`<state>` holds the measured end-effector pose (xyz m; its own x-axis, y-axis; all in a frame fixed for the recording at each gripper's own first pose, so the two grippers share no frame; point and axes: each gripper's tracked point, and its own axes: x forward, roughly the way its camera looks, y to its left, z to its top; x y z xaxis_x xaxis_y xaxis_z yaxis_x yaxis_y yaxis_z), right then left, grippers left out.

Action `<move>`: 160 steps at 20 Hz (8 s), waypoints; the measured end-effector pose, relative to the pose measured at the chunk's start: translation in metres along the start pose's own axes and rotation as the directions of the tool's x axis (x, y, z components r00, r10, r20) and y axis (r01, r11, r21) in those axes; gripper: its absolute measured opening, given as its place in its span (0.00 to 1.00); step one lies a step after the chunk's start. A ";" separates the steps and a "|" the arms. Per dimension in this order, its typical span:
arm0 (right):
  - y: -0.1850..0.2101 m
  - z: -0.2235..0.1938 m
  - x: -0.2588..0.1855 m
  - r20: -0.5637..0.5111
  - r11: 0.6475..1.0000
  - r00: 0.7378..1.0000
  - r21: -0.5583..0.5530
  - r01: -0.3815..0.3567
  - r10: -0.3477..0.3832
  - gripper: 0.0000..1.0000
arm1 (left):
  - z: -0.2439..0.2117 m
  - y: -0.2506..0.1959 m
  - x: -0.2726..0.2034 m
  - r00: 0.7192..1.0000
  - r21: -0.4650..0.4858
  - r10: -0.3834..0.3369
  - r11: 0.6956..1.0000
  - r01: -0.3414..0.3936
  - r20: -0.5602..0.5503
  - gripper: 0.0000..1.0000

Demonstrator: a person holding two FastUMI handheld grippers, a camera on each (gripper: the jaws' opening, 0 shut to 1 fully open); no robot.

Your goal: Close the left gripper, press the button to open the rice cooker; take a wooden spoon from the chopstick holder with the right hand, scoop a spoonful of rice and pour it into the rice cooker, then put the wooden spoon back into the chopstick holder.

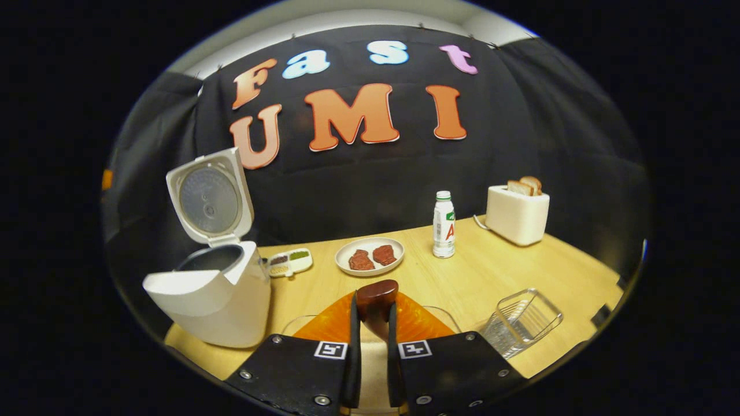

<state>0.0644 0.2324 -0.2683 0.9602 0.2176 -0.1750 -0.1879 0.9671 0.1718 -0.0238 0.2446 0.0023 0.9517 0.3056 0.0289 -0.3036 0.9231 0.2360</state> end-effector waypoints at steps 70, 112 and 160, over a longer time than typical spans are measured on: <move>0.231 0.127 0.081 -0.002 0.621 0.936 0.748 -0.233 0.353 0.18 | -0.022 0.072 -0.006 0.998 -0.133 0.059 0.989 -0.062 -0.023 1.00; 0.345 0.129 0.056 -0.016 0.871 0.885 -0.167 -0.462 0.466 0.17 | -0.037 0.106 -0.008 0.990 -0.147 0.136 0.979 -0.139 -0.036 1.00; -0.174 0.125 -0.022 -0.015 0.984 0.993 0.134 0.117 -0.116 0.17 | -0.005 -0.077 0.017 0.995 -0.069 -0.100 0.993 0.099 -0.008 1.00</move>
<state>0.1019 0.0427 -0.1733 0.9723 0.1061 -0.2084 -0.0449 0.9593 0.2788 0.0153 0.1797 -0.0201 0.9769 0.2138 -0.0021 -0.2103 0.9626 0.1705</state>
